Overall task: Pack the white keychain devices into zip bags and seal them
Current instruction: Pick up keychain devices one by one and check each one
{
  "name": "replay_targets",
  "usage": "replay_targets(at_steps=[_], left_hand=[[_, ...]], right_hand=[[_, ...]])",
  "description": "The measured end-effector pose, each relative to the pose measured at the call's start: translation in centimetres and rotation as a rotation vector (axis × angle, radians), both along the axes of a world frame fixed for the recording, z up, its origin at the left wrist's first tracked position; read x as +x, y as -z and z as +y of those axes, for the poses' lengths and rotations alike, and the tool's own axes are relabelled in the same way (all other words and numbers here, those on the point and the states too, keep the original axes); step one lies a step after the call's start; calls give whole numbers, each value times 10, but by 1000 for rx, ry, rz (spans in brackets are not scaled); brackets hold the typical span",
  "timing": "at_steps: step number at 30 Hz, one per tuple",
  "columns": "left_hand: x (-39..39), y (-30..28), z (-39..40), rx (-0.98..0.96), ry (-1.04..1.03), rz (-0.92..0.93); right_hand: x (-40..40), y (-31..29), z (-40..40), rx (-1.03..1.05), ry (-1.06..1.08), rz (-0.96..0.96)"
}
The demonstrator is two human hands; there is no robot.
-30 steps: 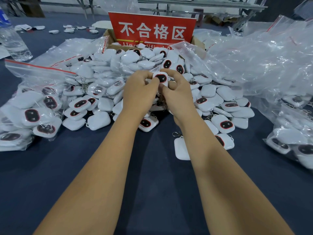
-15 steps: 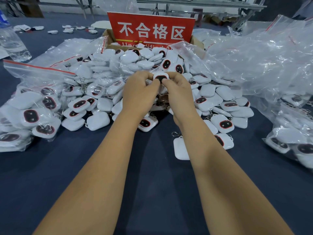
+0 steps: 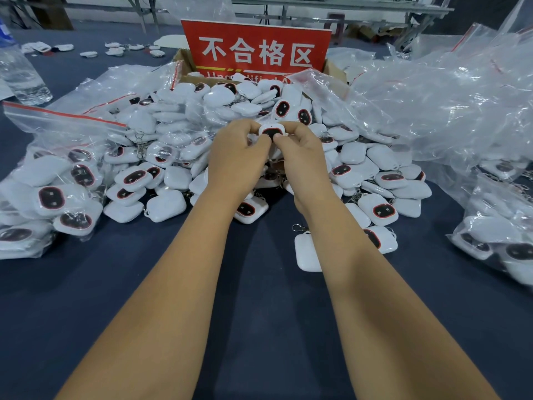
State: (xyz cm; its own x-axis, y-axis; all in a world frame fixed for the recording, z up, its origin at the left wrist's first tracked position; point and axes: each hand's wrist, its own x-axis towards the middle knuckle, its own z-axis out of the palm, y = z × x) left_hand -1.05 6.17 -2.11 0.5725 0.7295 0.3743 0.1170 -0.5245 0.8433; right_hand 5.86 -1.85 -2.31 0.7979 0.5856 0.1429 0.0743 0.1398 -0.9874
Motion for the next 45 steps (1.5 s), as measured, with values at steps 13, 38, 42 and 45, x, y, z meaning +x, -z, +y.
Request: replay_targets(at_steps=[13,38,42,45], left_hand=[[1,0,0,44,-27,9],[0,-4,6,306,38,162],[-1,-6,5,332,53,143],[-1,-6,7,298,64,124]], right_hand=[[-2,-4,-2,-26,-21,1],[-2,-13,-6,365,118,74],[-4,-12,-7,230,174,-101],[-4,-9,-6,68,201,-210]])
